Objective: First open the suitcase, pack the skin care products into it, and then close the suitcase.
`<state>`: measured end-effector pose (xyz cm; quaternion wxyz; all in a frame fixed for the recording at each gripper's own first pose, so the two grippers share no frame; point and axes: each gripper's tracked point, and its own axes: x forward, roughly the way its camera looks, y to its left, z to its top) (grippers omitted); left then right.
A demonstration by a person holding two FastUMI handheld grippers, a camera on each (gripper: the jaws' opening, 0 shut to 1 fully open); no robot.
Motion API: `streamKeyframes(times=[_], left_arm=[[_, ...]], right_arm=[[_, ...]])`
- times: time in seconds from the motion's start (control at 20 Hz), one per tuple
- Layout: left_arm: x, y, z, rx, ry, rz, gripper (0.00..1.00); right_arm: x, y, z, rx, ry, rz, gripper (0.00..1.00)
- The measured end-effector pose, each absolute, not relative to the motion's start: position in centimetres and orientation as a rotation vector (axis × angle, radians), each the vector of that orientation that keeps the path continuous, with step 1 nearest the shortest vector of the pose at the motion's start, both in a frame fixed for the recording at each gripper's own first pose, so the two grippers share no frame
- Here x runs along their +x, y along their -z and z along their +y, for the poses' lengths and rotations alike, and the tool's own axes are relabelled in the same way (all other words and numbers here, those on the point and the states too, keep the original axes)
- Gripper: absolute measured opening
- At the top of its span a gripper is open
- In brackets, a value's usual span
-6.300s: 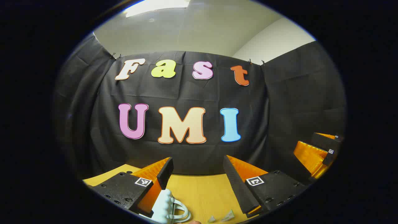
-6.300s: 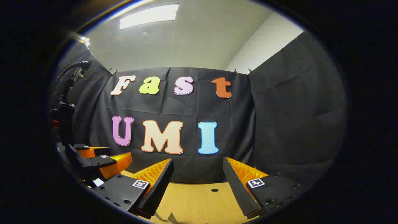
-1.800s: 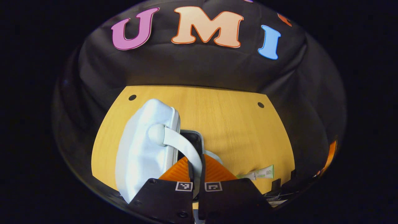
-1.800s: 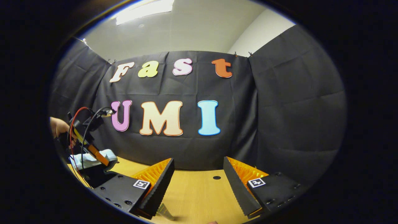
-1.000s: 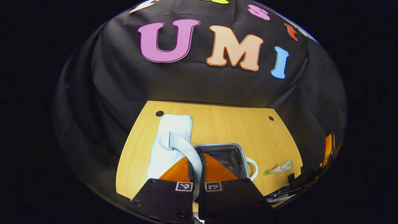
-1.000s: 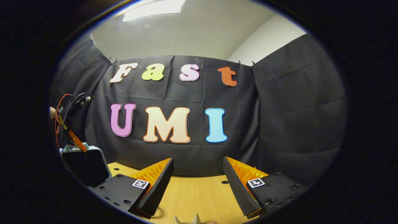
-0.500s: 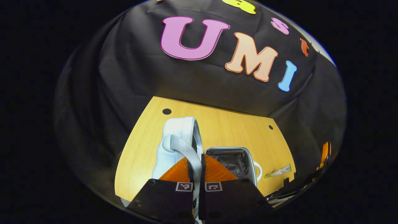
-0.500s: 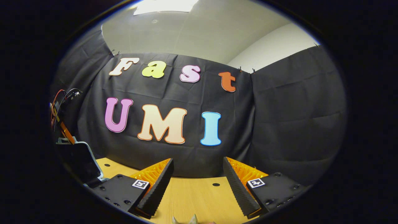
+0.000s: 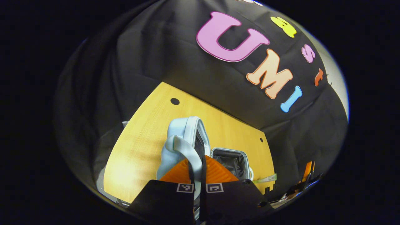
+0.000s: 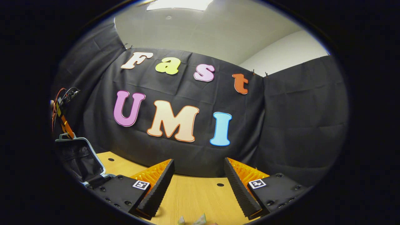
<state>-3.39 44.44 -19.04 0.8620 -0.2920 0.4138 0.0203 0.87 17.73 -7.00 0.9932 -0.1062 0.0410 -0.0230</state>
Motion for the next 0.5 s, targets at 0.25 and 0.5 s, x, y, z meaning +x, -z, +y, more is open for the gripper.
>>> streamKeyframes(times=[0.25,0.5], left_arm=[[-4.7,20.2,46.6,-0.739,-0.068,0.883,0.04],[-5.5,21.0,47.1,-0.679,-0.072,0.958,0.11]], right_arm=[[1.8,7.7,19.2,-0.221,0.005,0.091,0.98],[2.6,8.7,19.9,-0.204,-0.018,0.108,0.98]])
